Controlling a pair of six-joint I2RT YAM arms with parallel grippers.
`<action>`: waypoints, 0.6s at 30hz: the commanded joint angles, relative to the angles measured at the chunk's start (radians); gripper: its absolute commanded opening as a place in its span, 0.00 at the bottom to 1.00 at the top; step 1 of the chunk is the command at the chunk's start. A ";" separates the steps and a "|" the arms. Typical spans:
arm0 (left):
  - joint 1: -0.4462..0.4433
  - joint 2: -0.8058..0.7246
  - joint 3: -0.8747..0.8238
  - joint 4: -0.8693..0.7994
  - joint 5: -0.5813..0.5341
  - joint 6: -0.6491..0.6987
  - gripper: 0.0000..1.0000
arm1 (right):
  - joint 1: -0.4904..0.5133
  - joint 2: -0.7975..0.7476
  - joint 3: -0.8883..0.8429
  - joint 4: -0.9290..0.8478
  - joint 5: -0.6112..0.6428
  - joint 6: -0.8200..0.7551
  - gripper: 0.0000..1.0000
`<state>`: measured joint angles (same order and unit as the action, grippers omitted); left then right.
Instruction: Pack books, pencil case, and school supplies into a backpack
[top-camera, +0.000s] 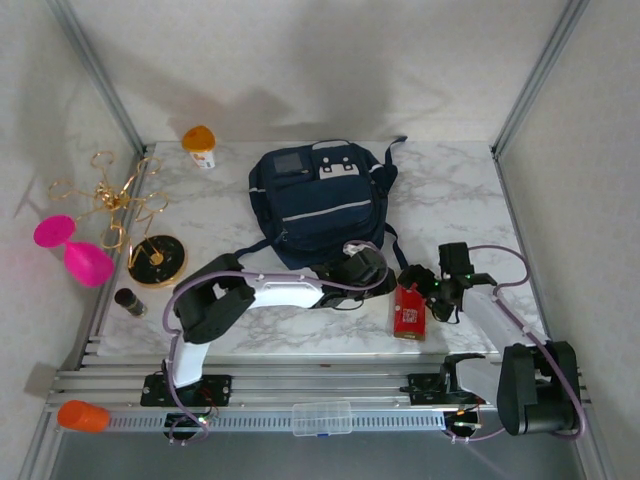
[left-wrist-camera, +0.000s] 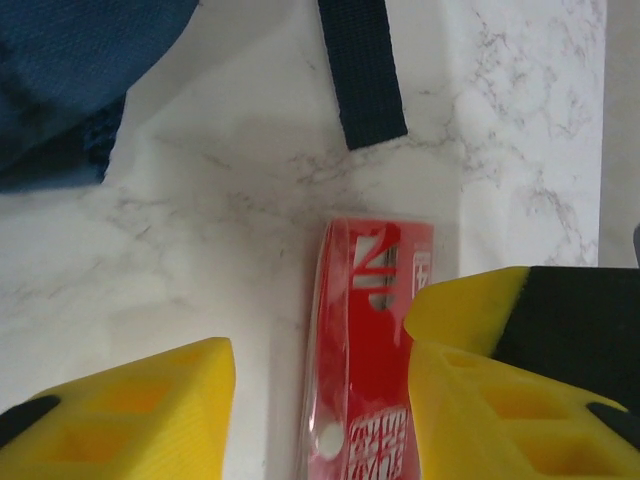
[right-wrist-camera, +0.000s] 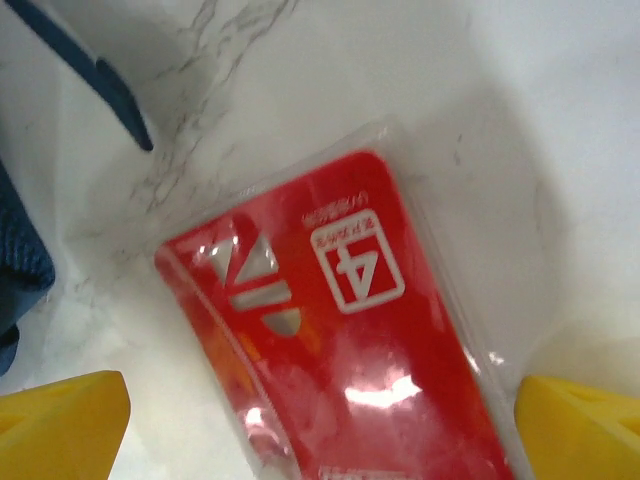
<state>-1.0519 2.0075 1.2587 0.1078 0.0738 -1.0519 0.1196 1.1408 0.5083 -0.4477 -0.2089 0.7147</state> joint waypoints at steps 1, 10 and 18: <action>-0.003 0.055 0.077 0.072 0.050 -0.031 0.44 | 0.003 0.008 0.018 0.018 -0.012 -0.027 0.98; -0.004 0.104 0.088 0.020 0.061 -0.052 0.29 | -0.032 -0.021 -0.017 -0.006 -0.003 -0.024 0.96; -0.012 0.153 0.112 0.030 0.110 -0.076 0.15 | -0.034 -0.060 -0.025 -0.051 0.074 0.010 0.80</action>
<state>-1.0534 2.1326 1.3281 0.1299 0.1425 -1.1080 0.0895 1.0874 0.4999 -0.4583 -0.1631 0.7124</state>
